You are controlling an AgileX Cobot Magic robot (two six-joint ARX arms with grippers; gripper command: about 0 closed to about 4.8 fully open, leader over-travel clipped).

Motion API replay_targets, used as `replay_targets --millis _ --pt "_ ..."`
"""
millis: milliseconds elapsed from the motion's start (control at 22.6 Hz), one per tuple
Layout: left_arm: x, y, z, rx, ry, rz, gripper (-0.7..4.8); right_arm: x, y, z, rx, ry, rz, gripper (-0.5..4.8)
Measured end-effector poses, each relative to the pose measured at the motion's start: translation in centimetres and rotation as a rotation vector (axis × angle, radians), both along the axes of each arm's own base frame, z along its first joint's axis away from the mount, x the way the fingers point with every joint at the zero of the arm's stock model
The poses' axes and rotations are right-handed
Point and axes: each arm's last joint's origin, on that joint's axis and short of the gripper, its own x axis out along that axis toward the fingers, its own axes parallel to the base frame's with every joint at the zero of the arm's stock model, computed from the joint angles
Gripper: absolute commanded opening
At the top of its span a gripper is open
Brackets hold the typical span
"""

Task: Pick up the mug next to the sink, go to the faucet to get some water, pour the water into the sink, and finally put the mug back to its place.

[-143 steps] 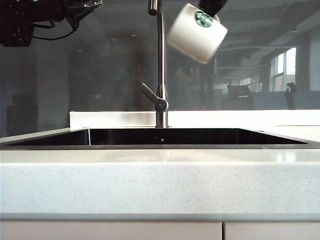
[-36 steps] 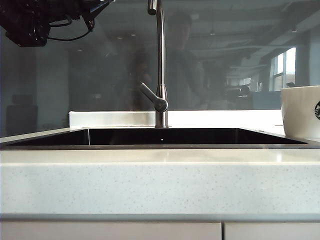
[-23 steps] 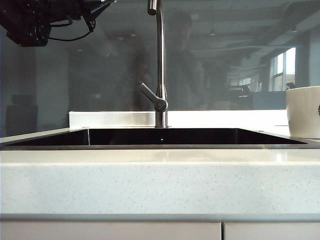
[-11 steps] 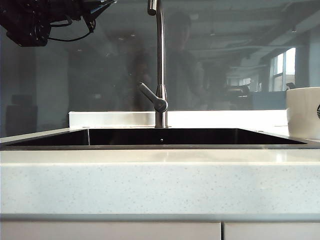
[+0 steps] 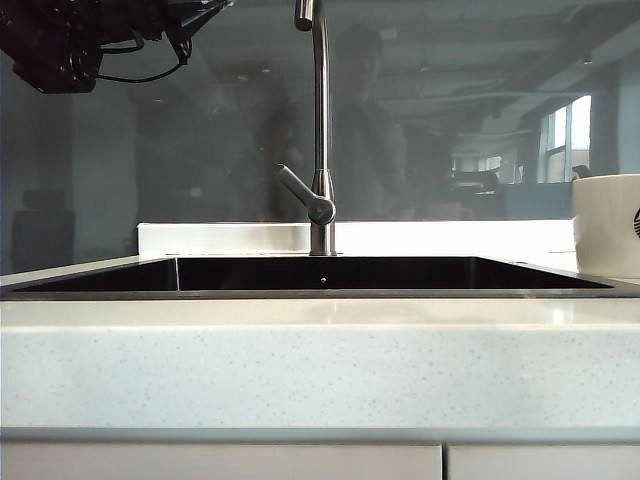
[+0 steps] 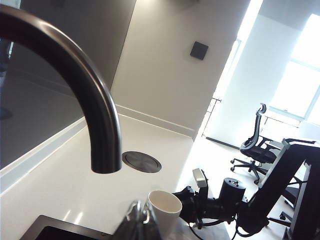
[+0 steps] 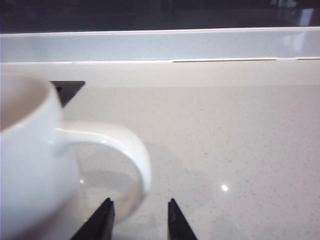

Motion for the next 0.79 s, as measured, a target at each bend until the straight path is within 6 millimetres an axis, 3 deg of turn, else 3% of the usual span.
replay_targets --millis 265,309,397,795 --pt "-0.1 0.0 0.0 0.004 -0.017 -0.002 -0.03 -2.2 0.5 2.1 -0.027 -0.086 -0.024 1.53" --pt "-0.1 0.0 0.0 0.015 -0.018 -0.005 -0.03 -3.1 0.7 2.5 -0.033 -0.109 -0.036 1.21" --pt "-0.2 0.0 -0.1 0.045 -0.023 -0.017 -0.03 -4.5 1.2 3.3 -0.030 -0.159 -0.034 -0.18" --pt "-0.3 -0.1 -0.1 0.062 -0.017 -0.028 -0.03 -6.9 2.5 6.5 0.085 -0.312 0.071 -0.01"
